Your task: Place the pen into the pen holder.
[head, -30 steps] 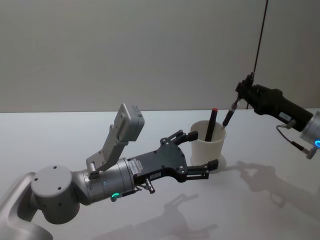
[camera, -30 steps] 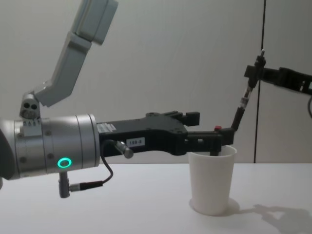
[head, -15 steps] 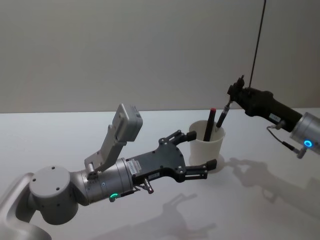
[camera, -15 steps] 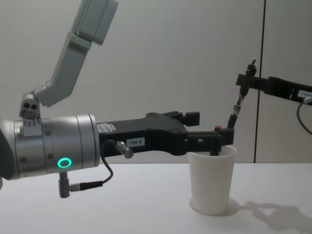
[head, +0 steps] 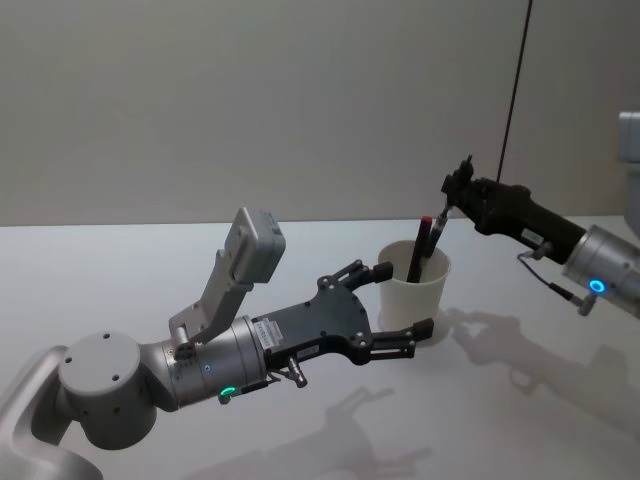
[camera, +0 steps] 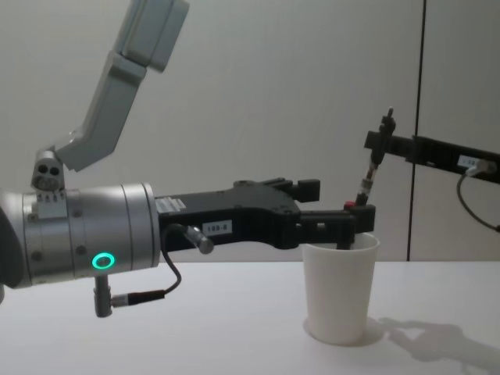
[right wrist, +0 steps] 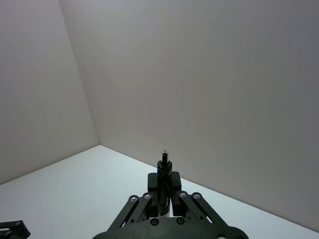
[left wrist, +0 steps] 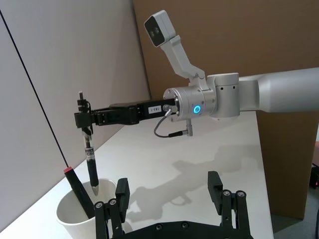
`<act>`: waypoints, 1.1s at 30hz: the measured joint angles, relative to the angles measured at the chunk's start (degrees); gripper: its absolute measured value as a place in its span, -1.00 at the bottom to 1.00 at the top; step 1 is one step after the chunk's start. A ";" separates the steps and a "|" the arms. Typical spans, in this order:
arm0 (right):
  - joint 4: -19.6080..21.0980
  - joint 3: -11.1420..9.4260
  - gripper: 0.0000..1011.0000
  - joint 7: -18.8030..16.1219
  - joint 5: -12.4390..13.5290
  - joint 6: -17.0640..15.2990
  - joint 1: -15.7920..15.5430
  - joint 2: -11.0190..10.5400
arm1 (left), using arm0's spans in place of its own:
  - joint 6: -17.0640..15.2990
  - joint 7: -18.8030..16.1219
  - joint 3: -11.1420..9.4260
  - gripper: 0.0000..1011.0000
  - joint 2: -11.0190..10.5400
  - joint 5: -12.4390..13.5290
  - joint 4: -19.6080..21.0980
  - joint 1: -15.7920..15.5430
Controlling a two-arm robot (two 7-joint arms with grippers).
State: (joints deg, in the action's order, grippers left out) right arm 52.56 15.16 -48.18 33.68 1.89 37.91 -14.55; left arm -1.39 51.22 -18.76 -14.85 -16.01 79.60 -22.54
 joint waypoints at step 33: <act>-0.74 1.71 0.98 0.72 -1.34 -0.16 0.80 0.55 | 0.00 0.00 0.00 0.98 0.00 0.00 0.00 0.00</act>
State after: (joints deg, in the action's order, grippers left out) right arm 51.82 16.87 -47.46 32.34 1.73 38.70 -14.00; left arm -1.39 51.22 -18.76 -14.85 -16.01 79.60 -22.54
